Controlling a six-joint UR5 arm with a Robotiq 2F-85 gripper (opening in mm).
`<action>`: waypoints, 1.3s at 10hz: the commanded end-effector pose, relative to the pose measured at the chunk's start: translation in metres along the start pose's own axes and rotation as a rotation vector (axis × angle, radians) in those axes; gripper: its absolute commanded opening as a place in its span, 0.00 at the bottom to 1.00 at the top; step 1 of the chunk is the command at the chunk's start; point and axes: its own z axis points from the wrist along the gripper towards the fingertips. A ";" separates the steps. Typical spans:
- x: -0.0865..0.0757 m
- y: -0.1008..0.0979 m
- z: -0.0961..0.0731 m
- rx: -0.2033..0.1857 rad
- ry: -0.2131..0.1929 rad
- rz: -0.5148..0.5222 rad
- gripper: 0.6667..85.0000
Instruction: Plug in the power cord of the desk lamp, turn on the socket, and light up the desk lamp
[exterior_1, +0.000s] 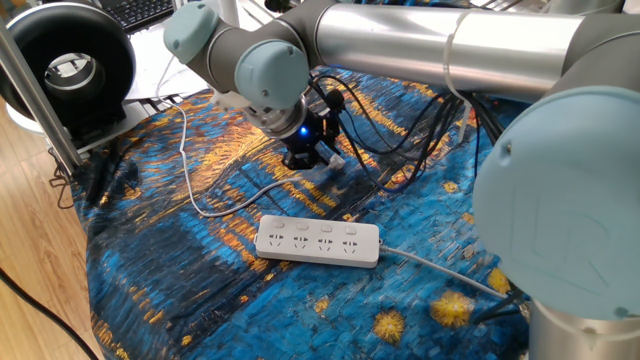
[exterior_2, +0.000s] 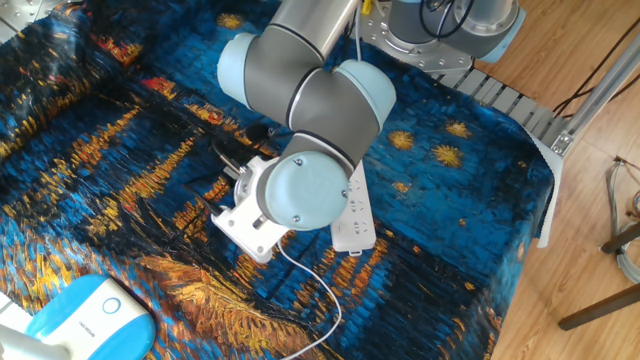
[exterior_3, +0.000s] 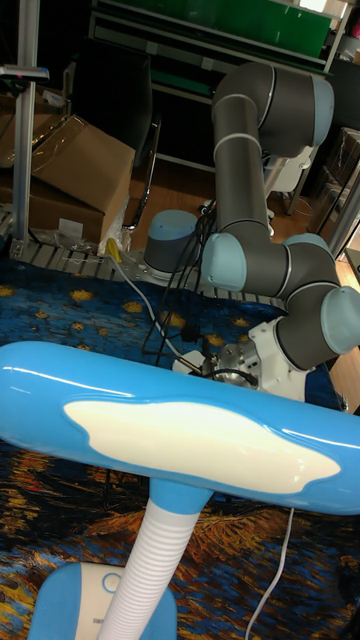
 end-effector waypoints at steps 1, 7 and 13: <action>0.001 0.006 0.002 -0.019 0.016 0.024 0.35; -0.005 0.000 -0.020 0.053 0.035 0.113 0.24; -0.029 0.005 -0.021 0.016 -0.115 0.170 0.32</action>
